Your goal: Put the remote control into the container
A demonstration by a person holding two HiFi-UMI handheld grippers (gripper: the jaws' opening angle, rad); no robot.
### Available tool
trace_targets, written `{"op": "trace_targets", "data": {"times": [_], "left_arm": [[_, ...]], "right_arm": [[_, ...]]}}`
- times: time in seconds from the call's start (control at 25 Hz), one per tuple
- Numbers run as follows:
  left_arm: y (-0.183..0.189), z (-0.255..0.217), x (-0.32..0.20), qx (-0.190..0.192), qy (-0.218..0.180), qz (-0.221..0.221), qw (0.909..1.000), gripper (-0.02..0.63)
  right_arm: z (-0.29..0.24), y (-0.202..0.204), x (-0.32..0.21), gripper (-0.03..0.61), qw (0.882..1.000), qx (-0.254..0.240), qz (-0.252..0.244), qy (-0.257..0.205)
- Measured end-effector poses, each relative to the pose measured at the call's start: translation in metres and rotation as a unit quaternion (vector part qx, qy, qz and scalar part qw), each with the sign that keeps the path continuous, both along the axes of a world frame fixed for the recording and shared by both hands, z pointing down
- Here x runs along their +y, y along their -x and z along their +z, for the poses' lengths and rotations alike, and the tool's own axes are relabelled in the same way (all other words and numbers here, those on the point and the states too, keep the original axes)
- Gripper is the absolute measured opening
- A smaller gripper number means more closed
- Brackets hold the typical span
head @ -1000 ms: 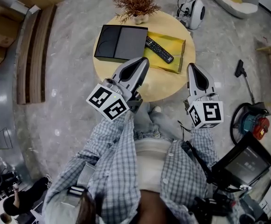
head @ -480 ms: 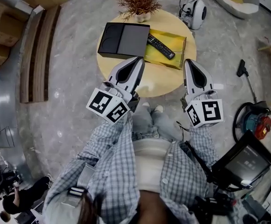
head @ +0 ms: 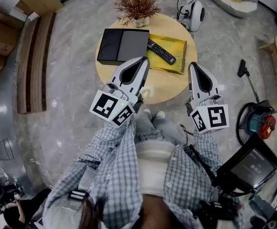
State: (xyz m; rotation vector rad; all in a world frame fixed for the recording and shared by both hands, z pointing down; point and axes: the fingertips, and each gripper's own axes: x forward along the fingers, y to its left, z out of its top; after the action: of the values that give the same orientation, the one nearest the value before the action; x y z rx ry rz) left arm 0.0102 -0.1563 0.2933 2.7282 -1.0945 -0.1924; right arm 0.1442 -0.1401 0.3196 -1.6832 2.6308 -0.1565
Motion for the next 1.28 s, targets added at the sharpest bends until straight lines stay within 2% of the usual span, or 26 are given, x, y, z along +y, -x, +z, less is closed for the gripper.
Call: {"op": "trace_targets", "data": {"times": [0.28, 0.44, 1.28], "left_arm": [[-0.001, -0.002, -0.011, -0.004, -0.013, 0.016, 0.9998, 0.008], [0.003, 0.002, -0.016, -0.004, -0.011, 0.019, 0.9997, 0.008], [0.011, 0.019, -0.035, -0.014, 0.004, 0.031, 0.9994, 0.008]], "right_arm": [[-0.002, 0.006, -0.014, 0.006, 1.000, 0.000, 0.002, -0.002], [-0.001, 0.013, -0.019, 0.006, 1.000, 0.015, 0.004, -0.005], [0.008, 0.030, -0.037, 0.006, 1.000, 0.015, 0.004, 0.011]]}}
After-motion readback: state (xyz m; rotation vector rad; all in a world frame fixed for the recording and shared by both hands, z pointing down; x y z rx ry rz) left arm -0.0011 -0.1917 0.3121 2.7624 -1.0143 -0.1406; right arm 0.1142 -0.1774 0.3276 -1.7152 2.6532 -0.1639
